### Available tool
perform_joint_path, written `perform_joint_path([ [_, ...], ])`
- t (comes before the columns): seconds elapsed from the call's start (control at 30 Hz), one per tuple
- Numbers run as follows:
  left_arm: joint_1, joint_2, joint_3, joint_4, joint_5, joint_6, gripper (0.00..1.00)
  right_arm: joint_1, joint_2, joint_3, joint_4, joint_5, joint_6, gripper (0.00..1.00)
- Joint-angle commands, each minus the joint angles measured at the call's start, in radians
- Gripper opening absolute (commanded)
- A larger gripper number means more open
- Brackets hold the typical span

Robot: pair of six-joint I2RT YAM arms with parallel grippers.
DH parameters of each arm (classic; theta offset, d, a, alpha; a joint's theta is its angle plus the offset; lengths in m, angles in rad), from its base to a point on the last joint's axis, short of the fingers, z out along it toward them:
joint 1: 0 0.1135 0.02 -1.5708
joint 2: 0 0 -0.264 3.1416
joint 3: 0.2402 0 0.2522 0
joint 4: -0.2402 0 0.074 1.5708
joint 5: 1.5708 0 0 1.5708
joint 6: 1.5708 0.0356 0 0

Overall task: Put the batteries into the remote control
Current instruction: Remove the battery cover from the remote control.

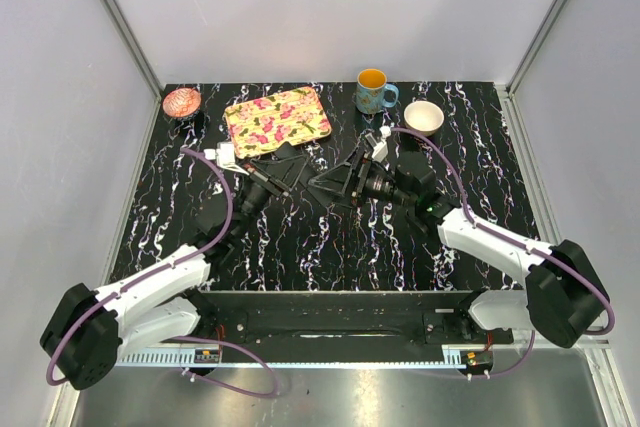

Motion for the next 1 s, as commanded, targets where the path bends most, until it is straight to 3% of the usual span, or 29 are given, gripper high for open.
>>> perform_joint_path([
  [0.0,-0.004,-0.002,0.030,0.003,-0.004,0.023,0.00,-0.001,-0.048,0.029,-0.063,0.017,-0.035,0.86],
  [0.1,-0.004,0.000,0.021,-0.023,-0.012,-0.001,0.00,-0.004,-0.089,0.071,-0.188,0.059,-0.107,0.94],
  [0.3,0.010,0.008,0.063,-0.192,-0.025,-0.070,0.00,0.003,-0.163,0.281,-0.695,0.235,-0.441,0.97],
  [0.4,0.060,0.049,0.083,-0.233,0.077,-0.121,0.00,0.016,-0.177,0.367,-0.889,0.281,-0.610,0.92],
  [0.53,0.137,0.144,0.076,-0.117,0.247,-0.237,0.00,0.071,-0.154,0.447,-1.112,0.428,-0.733,0.88],
  [0.63,0.148,0.221,0.088,-0.037,0.314,-0.320,0.00,0.143,-0.154,0.450,-1.150,0.519,-0.765,0.86],
  [0.97,0.146,0.311,0.176,-0.094,0.381,-0.365,0.00,0.263,-0.065,0.517,-1.177,0.660,-0.793,0.87],
])
